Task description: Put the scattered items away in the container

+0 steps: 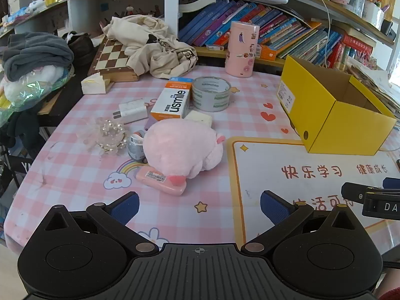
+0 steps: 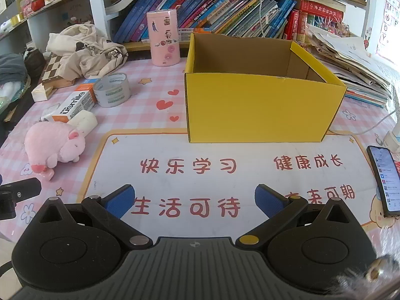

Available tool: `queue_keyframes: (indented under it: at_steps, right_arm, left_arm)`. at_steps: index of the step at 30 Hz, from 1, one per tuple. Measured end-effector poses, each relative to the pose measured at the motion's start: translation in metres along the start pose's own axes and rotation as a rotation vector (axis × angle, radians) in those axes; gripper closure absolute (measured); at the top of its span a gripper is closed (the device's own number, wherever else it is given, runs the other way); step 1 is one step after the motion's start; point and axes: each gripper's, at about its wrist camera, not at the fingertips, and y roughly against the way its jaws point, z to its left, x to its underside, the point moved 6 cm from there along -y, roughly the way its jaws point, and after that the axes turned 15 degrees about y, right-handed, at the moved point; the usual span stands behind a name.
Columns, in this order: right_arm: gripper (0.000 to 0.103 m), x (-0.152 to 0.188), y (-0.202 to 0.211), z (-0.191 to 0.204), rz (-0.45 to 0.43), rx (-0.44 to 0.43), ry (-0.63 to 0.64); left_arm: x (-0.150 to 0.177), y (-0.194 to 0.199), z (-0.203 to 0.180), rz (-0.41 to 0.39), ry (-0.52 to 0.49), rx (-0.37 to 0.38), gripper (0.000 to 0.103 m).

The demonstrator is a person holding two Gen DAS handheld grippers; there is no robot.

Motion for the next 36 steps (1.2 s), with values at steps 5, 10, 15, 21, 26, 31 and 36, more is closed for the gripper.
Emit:
queue_keyframes:
  at_steps: [5,10,15,21,26,31,36]
  right_arm:
    - [0.0,0.0,-0.001,0.0,0.001,0.001,-0.001]
    - [0.0,0.0,-0.002,0.0,0.005,0.0,0.0]
    - [0.0,0.0,-0.003,0.002,0.008,-0.002,0.004]
    - [0.0,-0.001,-0.002,0.004,0.011,-0.005,0.01]
    - [0.0,-0.004,-0.002,0.007,0.004,-0.019,0.013]
    - [0.0,-0.007,-0.004,0.015,0.01,-0.026,0.034]
    - [0.0,-0.009,-0.006,0.021,0.017,-0.028,0.054]
  left_arm:
    - [0.0,0.001,-0.003,-0.002,-0.001,0.017,0.0]
    - [0.001,0.0,-0.005,0.001,-0.011,0.016,0.0]
    - [-0.001,0.002,-0.001,-0.002,0.01,0.019,0.0]
    - [0.001,-0.001,0.004,0.019,0.031,0.033,0.0]
    - [0.002,-0.001,0.006,0.028,0.042,0.058,0.0]
    - [0.001,0.0,0.009,0.024,0.045,0.058,0.0]
    - [0.0,0.003,0.016,0.009,0.07,0.104,0.0]
